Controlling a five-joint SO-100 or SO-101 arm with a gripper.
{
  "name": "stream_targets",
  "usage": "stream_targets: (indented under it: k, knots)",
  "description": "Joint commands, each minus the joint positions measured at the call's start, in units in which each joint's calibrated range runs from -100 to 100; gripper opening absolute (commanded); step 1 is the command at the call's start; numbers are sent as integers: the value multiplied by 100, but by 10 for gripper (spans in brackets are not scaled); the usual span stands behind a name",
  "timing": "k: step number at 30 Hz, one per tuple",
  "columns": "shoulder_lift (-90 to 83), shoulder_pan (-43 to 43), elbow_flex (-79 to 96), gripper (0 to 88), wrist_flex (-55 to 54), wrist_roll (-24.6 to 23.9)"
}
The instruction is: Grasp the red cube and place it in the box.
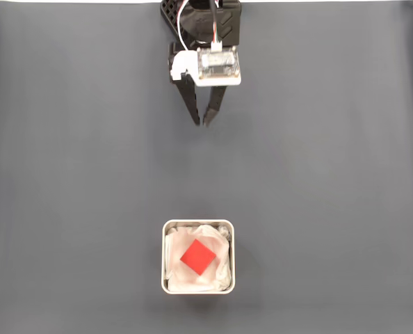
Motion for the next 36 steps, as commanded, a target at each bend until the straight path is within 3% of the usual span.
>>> stream_targets:
  k: [1, 11, 21, 36]
  knots:
    - [-217, 61, 123, 0, 869, -78]
    - [-217, 97, 461, 0, 1909, -132]
    - [-226, 5, 470, 0, 1893, -386]
    - [-226, -10, 470, 1, 1918, -210]
